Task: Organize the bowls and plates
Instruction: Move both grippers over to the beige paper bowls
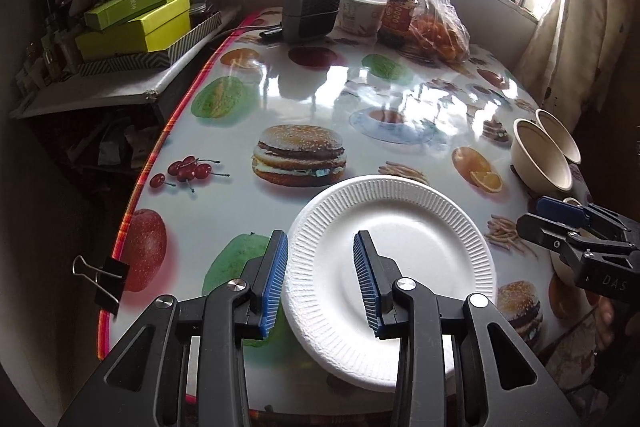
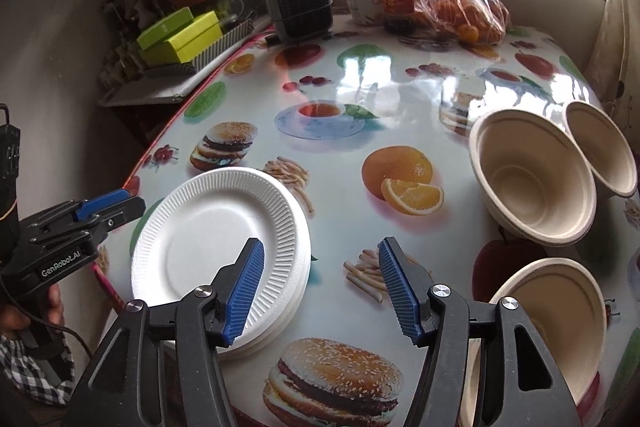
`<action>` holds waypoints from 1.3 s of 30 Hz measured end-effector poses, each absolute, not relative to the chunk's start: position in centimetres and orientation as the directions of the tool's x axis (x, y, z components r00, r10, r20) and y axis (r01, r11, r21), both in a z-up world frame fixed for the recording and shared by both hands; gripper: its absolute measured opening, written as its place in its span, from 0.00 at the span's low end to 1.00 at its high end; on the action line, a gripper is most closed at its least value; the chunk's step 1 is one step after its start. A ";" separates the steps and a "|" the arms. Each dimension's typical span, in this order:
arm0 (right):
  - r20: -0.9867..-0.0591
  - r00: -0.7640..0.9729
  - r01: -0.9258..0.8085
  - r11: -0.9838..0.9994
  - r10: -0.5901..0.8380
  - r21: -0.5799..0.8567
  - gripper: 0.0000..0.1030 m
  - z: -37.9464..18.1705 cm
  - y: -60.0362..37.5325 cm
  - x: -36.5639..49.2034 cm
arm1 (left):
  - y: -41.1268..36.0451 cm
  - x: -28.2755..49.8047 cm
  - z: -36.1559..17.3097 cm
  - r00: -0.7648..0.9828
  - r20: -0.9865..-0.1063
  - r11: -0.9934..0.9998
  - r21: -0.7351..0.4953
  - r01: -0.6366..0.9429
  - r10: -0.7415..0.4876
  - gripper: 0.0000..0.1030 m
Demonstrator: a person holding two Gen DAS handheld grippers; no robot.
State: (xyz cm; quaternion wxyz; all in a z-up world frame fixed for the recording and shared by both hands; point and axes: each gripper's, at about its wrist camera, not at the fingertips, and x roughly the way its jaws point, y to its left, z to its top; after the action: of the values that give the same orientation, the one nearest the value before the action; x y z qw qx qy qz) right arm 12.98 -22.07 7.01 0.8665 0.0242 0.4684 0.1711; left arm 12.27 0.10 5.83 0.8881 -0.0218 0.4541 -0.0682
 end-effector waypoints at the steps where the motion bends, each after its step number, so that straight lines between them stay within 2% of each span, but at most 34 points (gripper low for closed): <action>1: -0.796 0.516 -0.269 0.942 0.317 0.201 0.66 7.4 -22.3 12.8 | -0.3 12.3 6.0 0.581 -0.801 0.989 -0.098 0.110 -0.144 0.35; 14: -0.746 0.627 -0.192 0.973 0.224 0.130 0.66 10.2 -25.7 11.4 | -7.3 13.4 8.2 0.597 -0.773 0.965 -0.072 0.254 -0.215 0.35; 17: -0.738 0.638 -0.167 0.975 0.219 0.146 0.66 10.4 -27.2 11.3 | -8.9 13.8 8.4 0.594 -0.773 0.960 -0.067 0.273 -0.223 0.44; 21: -0.734 0.654 -0.109 0.983 0.183 0.148 0.66 10.5 -29.5 11.1 | -11.3 14.2 8.9 0.593 -0.765 0.948 -0.069 0.311 -0.250 0.44; 30: -0.727 0.678 0.000 0.989 0.109 0.148 0.66 10.7 -35.4 10.6 | -16.4 15.8 8.1 0.526 -0.790 0.923 -0.127 0.363 -0.316 0.44; 35: -0.731 0.677 0.058 0.983 0.090 0.176 0.66 10.1 -38.9 10.9 | -18.6 17.0 6.7 0.434 -0.822 0.904 -0.208 0.372 -0.368 0.44; 39: -0.740 0.666 0.081 0.977 0.096 0.200 0.66 9.3 -40.8 11.6 | -20.4 17.7 6.2 0.408 -0.828 0.896 -0.227 0.382 -0.384 0.44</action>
State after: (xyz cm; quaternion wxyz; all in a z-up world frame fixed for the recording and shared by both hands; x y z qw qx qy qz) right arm 11.63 -40.80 9.34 0.9062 0.1082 0.4087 0.0043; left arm 17.71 -20.45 6.25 0.8392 -0.0010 0.4937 -0.2281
